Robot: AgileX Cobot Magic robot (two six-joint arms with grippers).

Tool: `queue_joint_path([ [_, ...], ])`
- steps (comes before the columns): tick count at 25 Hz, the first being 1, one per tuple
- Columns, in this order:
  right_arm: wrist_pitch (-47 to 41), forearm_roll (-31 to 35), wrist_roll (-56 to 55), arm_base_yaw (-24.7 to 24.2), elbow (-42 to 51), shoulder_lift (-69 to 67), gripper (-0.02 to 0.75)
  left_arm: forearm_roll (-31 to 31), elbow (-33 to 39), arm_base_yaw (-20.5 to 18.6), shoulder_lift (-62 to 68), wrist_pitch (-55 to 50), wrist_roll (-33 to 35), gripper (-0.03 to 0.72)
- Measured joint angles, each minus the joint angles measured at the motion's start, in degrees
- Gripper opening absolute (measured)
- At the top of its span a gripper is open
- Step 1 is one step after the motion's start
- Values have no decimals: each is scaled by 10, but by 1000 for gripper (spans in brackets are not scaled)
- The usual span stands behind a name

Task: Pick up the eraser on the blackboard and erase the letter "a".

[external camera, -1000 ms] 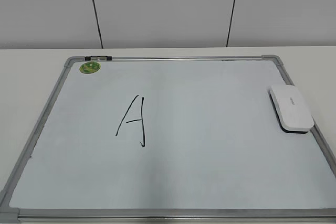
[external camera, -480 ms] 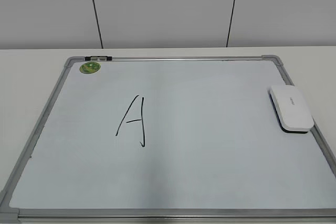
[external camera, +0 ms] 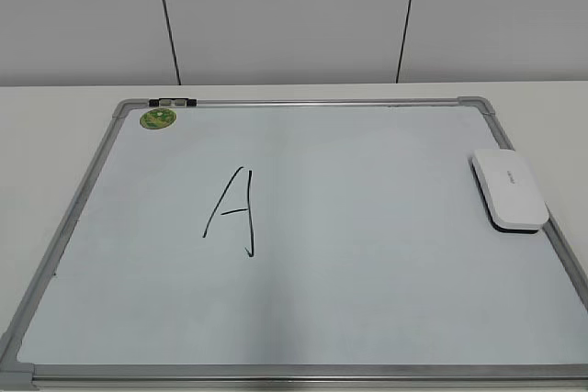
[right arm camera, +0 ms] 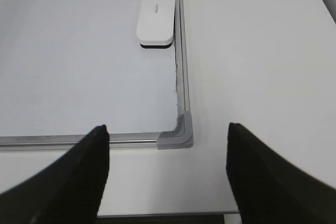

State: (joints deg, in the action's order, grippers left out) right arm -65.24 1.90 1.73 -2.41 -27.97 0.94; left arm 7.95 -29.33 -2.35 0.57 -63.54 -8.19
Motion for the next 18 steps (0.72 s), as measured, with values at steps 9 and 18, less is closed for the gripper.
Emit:
queue_joint_path([
  [9, 0, 0, 0, 0, 0, 0, 519, 0, 0, 0, 0, 0, 0, 317],
  [18, 0, 0, 0, 0, 0, 0, 519, 0, 0, 0, 0, 0, 0, 316],
])
